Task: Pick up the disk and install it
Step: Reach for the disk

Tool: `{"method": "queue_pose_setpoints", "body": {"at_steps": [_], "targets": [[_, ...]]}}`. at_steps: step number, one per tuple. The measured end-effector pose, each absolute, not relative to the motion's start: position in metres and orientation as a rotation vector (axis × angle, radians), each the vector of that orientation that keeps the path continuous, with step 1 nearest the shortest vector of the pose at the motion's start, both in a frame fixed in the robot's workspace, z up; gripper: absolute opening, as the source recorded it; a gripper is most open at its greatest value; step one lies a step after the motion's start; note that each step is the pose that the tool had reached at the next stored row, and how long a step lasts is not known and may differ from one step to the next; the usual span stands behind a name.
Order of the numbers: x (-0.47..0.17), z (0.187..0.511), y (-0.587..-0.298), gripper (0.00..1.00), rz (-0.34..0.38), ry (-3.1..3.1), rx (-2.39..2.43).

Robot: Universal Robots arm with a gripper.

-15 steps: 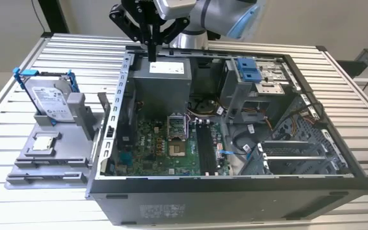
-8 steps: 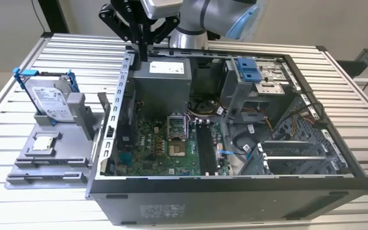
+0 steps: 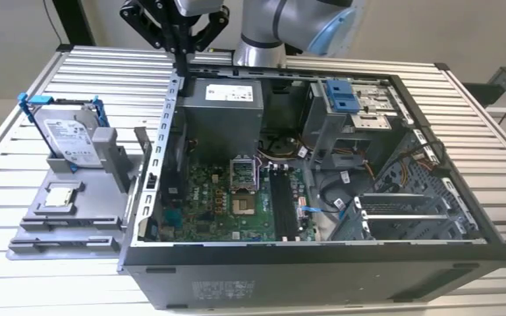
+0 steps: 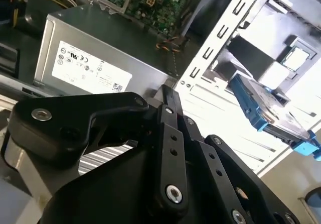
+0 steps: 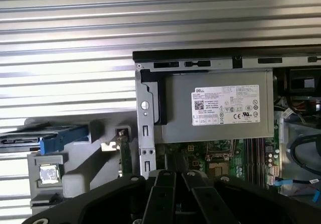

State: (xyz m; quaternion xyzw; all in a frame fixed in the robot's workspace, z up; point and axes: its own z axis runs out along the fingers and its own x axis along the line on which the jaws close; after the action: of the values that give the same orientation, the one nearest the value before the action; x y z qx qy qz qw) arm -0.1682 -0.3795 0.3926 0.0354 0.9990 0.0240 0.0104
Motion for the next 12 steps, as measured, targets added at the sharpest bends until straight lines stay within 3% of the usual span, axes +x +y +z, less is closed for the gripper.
{"method": "queue_pose_setpoints", "body": {"at_steps": [12], "targets": [[-0.209,0.393,-0.369,0.0,0.075,3.119,0.109]]}}
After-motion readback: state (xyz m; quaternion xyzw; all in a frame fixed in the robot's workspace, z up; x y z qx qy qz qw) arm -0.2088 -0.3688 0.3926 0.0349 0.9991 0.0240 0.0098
